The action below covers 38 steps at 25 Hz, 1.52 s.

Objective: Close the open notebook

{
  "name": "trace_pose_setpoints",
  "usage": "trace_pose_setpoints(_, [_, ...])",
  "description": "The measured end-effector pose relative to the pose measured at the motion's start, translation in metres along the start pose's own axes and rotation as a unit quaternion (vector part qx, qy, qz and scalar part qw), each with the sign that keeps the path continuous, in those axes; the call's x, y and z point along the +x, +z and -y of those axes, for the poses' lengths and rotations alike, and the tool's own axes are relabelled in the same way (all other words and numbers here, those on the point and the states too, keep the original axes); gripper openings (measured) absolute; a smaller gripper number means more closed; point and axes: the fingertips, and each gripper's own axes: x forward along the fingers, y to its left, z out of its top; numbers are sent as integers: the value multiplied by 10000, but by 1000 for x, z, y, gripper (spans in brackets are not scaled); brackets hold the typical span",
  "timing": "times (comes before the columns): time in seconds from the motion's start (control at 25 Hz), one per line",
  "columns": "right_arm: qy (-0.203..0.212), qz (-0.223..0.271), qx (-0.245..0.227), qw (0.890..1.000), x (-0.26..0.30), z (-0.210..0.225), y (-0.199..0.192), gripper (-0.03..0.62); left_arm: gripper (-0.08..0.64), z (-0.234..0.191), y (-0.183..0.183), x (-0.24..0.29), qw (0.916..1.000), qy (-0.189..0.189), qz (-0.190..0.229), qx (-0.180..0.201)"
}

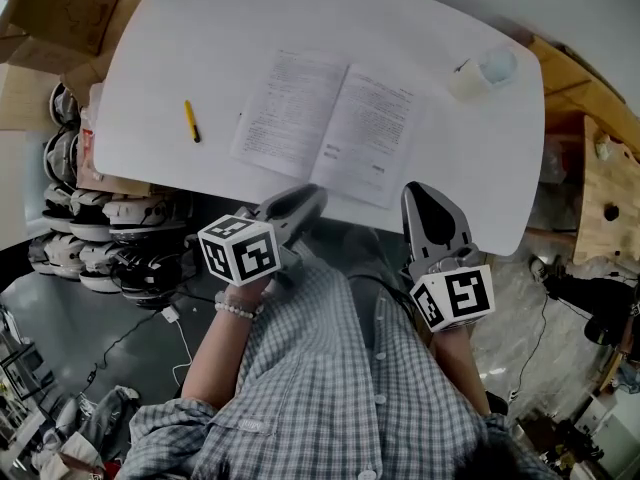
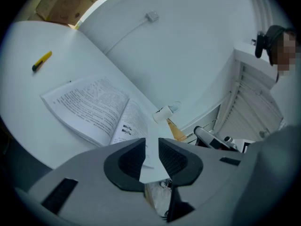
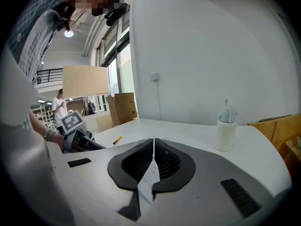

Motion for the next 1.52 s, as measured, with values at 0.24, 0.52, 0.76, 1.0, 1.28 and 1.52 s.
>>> trace_pose_setpoints(0.24, [27, -114, 25, 9999, -2, 6, -8, 25, 118, -9, -20, 18, 9985, 24, -170, -529])
trace_pose_setpoints(0.52, [-39, -229, 42, 9997, -9, 16, -17, 25, 196, -31, -38, 32, 9886, 105, -127, -1497])
trace_pose_setpoints(0.76, [-124, -321, 97, 9994, -18, 25, -20, 25, 206, -47, -45, 41, 9781, 278, -89, -2062])
trace_pose_setpoints(1.0, [-124, -319, 95, 9994, -23, 32, -17, 25, 206, -49, -37, 51, 9734, 189, 155, -2279])
trace_pose_setpoints(1.28, [-71, -330, 94, 9994, -25, 36, -20, 25, 203, -51, -39, 52, 9612, 64, 429, -2722])
trace_pose_setpoints(1.52, [-59, -389, 92, 9992, -29, 36, -30, 25, 74, -62, -47, 54, 9455, 58, 677, -3185])
